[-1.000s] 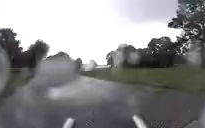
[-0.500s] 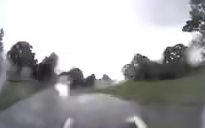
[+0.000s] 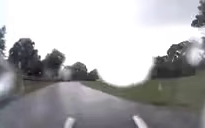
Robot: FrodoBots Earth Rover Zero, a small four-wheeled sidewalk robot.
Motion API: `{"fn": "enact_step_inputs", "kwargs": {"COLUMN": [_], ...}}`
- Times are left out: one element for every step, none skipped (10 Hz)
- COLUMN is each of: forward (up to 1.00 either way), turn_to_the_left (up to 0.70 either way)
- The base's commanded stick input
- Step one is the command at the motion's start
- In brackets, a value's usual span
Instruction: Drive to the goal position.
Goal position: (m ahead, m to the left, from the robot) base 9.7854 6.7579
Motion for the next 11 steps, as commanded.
{"fn": "enact_step_inputs", "kwargs": {"forward": [1.00, 1.00, 1.00, 1.00, 0.99, 0.98, 0.97, 0.97, 0.97, 0.96, 0.95], "turn_to_the_left": [0.00, 0.00, 0.13, 0.30, 0.11, 0.01, 0.04, 0.08, 0.39, 0.38, 0.38]}}
